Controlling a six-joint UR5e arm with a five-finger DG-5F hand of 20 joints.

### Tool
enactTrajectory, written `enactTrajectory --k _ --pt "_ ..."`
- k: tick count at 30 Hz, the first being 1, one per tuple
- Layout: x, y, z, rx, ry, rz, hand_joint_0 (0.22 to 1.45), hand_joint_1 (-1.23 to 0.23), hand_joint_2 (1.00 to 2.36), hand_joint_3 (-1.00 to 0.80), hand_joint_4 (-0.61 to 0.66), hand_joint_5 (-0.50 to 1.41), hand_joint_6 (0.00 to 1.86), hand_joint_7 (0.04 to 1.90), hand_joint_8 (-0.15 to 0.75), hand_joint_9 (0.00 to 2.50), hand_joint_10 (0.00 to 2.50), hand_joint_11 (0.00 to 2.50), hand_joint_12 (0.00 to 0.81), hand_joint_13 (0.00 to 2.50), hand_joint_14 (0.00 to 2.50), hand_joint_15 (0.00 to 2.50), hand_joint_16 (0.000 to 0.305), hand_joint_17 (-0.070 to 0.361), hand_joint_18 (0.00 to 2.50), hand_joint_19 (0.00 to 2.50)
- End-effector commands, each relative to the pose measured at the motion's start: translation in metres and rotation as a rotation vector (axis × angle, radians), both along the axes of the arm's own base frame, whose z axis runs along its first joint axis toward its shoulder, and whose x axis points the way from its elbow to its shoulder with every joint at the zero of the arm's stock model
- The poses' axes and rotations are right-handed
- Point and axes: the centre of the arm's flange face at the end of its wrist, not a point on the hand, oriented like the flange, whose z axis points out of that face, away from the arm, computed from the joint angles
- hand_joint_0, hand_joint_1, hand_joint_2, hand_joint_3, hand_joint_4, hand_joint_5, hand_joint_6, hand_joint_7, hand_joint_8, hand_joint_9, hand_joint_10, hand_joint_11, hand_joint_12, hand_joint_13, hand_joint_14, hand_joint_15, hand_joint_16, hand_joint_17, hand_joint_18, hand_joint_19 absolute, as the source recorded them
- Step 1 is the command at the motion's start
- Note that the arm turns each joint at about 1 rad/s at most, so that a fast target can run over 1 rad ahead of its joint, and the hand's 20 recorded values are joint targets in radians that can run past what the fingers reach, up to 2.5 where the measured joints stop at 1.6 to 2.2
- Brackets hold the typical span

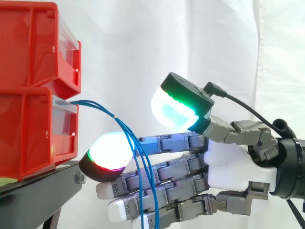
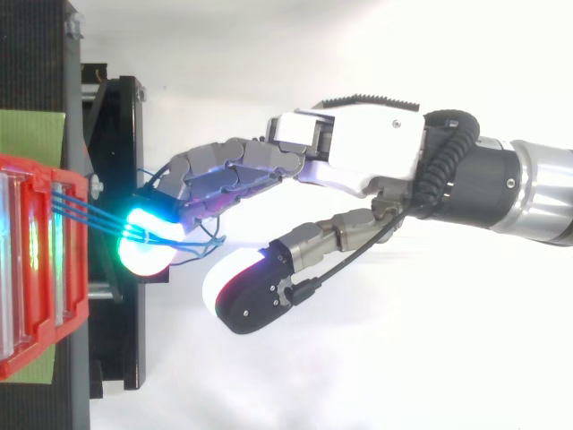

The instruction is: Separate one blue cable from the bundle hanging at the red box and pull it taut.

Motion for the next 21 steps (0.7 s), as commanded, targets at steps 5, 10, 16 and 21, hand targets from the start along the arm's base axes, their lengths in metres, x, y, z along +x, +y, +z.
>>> enactTrajectory --k 5,10,16,21 --pt "0.0011 -0.0033 -0.0051 0.033 0.004 0.009 0.6 -0.62 1.0 -0.5 0.32 -0.16 0.5 0.91 0.293 0.59 0.01 0.22 0.315 0.65 0.01 0.26 0.039 0.088 0.52 0.42" --pt "0.0017 -0.0045 -0.0039 0.032 0.003 0.016 0.61 -0.62 1.0 -0.49 0.32 -0.16 0.5 0.96 0.292 0.6 0.01 0.23 0.316 0.66 0.01 0.27 0.039 0.087 0.53 0.42" --pt "0.0016 -0.0056 -0.0052 0.034 0.006 0.017 0.61 -0.62 1.0 -0.46 0.31 -0.15 0.5 1.02 0.294 0.62 0.01 0.25 0.315 0.69 0.01 0.29 0.039 0.087 0.53 0.42" --pt "0.0019 -0.008 -0.0045 0.048 0.003 0.024 0.62 -0.59 1.01 -0.43 0.29 -0.14 0.5 1.07 0.296 0.63 0.01 0.25 0.316 0.7 0.01 0.3 0.039 0.087 0.54 0.44"
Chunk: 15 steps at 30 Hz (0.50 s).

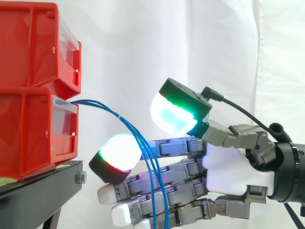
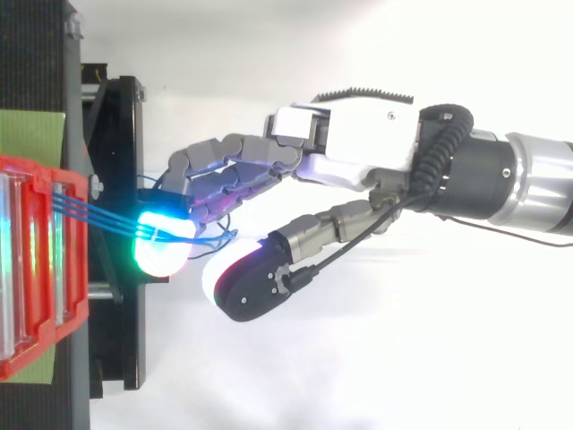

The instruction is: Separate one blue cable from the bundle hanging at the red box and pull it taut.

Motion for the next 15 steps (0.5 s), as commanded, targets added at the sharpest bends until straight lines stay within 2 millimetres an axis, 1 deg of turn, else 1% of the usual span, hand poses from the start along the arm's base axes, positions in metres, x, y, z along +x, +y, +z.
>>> enactTrajectory --k 1,3,15 --pt "0.0 -0.002 0.0 0.009 0.0 0.003 0.62 -0.56 1.01 -0.42 0.29 -0.14 0.5 1.08 0.295 0.63 0.01 0.25 0.316 0.7 0.01 0.3 0.039 0.087 0.54 0.43" --pt "0.0 -0.003 -0.001 0.011 0.002 0.005 0.62 -0.53 1.01 -0.41 0.28 -0.13 0.5 1.11 0.301 0.65 0.01 0.27 0.321 0.71 0.01 0.31 0.039 0.089 0.55 0.44" --pt "0.001 -0.012 0.005 0.016 -0.003 0.006 0.61 -0.51 1.01 -0.44 0.25 -0.12 0.5 1.19 0.312 0.69 0.01 0.28 0.328 0.75 0.01 0.32 0.04 0.09 0.57 0.44"
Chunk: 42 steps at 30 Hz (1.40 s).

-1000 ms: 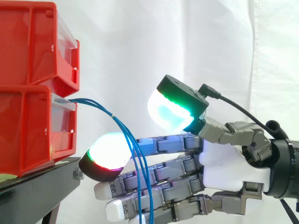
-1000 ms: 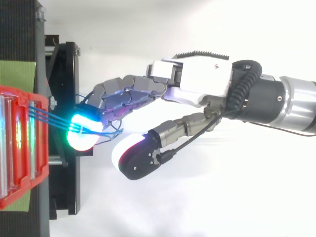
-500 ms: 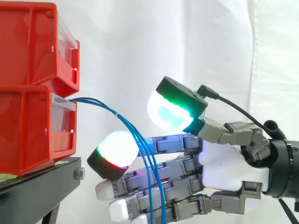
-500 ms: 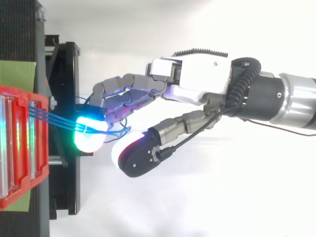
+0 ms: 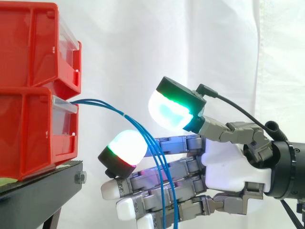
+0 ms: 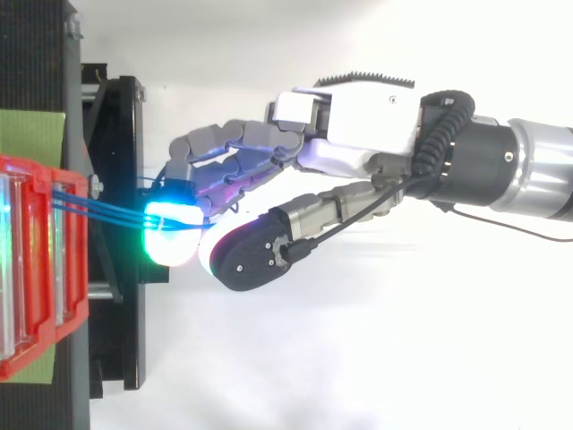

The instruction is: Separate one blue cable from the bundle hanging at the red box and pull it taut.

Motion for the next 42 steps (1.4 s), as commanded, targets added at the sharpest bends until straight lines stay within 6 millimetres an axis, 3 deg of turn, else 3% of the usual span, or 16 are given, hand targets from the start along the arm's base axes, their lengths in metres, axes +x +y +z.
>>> enactTrajectory --k 1,18,29,37,39,42 --pt "0.002 -0.001 0.004 0.0 0.001 0.002 0.6 -0.51 1.01 -0.44 0.25 -0.12 0.5 1.2 0.31 0.69 0.01 0.29 0.328 0.75 0.01 0.32 0.04 0.09 0.57 0.44" --pt "0.006 -0.007 0.014 -0.014 0.003 0.001 0.61 -0.55 1.01 -0.44 0.22 -0.1 0.5 1.32 0.315 0.73 0.01 0.3 0.327 0.78 0.01 0.33 0.04 0.09 0.59 0.43" --pt "0.008 -0.009 0.017 -0.021 -0.008 -0.004 0.65 -0.49 1.02 -0.31 0.22 -0.1 0.59 1.24 0.32 0.75 0.01 0.3 0.328 0.79 0.01 0.33 0.04 0.09 0.6 0.44" --pt "0.008 -0.009 0.017 -0.035 -0.008 -0.007 0.64 -0.67 1.02 -0.26 0.23 -0.13 0.63 1.16 0.315 0.74 0.01 0.38 0.332 0.79 0.01 0.34 0.039 0.089 0.59 0.42" --pt "0.008 -0.009 0.017 -0.036 -0.01 -0.009 0.67 -0.78 1.02 -0.3 0.22 -0.16 0.71 1.03 0.31 0.74 0.02 0.45 0.332 0.8 0.01 0.36 0.039 0.089 0.59 0.42" --pt "0.008 -0.009 0.018 -0.046 -0.014 -0.011 0.7 -0.81 1.01 -0.36 0.21 -0.18 0.75 0.95 0.303 0.76 0.02 0.51 0.328 0.8 0.01 0.37 0.039 0.088 0.59 0.42"
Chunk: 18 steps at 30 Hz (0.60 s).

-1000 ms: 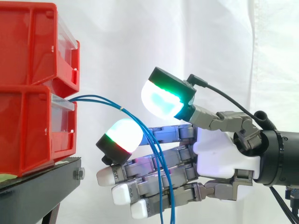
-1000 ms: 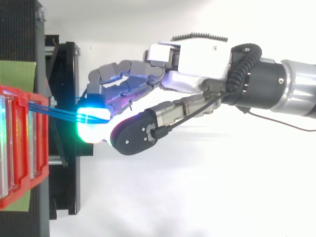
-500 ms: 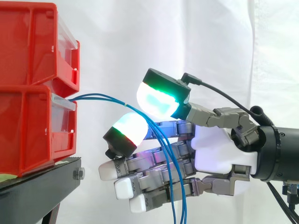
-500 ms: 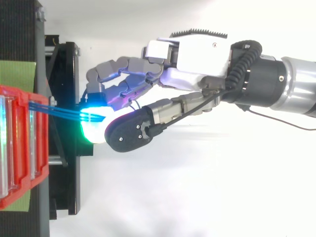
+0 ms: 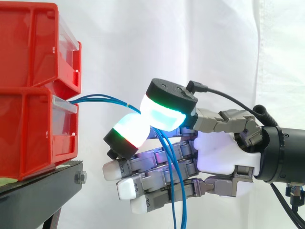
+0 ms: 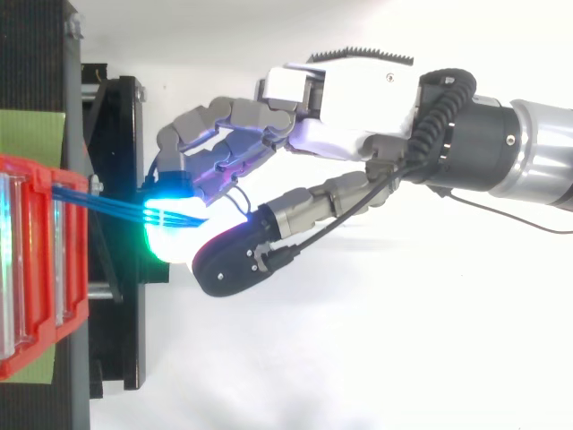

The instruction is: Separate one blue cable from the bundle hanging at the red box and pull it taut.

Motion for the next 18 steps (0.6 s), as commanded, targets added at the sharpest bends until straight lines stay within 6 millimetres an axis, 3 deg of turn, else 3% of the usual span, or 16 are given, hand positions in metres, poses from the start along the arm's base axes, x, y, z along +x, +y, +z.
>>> enactTrajectory --k 1,4,6,8,12,18 --pt "0.0002 -0.0001 0.0003 -0.008 -0.002 -0.003 0.7 -0.8 1.01 -0.38 0.21 -0.18 0.76 0.94 0.301 0.76 0.02 0.53 0.328 0.8 0.01 0.37 0.039 0.088 0.59 0.41" --pt "0.0001 -0.0013 0.0003 -0.016 -0.002 -0.005 0.68 -0.81 1.0 -0.5 0.2 -0.2 0.84 0.89 0.304 0.79 0.02 0.57 0.326 0.81 0.02 0.38 0.038 0.087 0.59 0.42" --pt "0.0002 -0.0001 0.0003 -0.019 -0.002 -0.004 0.57 -0.69 1.0 -0.5 0.2 -0.19 0.84 0.89 0.316 0.83 0.02 0.57 0.331 0.85 0.02 0.4 0.039 0.088 0.61 0.45" --pt "0.0011 0.0 0.0017 -0.024 -0.009 -0.005 0.54 -0.6 1.0 -0.5 0.21 -0.18 0.84 0.88 0.327 0.84 0.02 0.55 0.343 0.86 0.01 0.4 0.04 0.091 0.62 0.45" --pt "0.0016 -0.0001 0.0024 -0.028 -0.015 -0.007 0.58 -0.44 1.0 -0.5 0.19 -0.17 0.82 0.91 0.327 0.86 0.02 0.55 0.337 0.87 0.02 0.41 0.04 0.089 0.63 0.47" --pt "0.0013 0.0 0.0017 -0.028 -0.013 -0.006 0.62 -0.53 1.02 -0.29 0.17 -0.17 0.84 0.97 0.331 0.87 0.02 0.56 0.339 0.88 0.02 0.42 0.039 0.088 0.63 0.48"
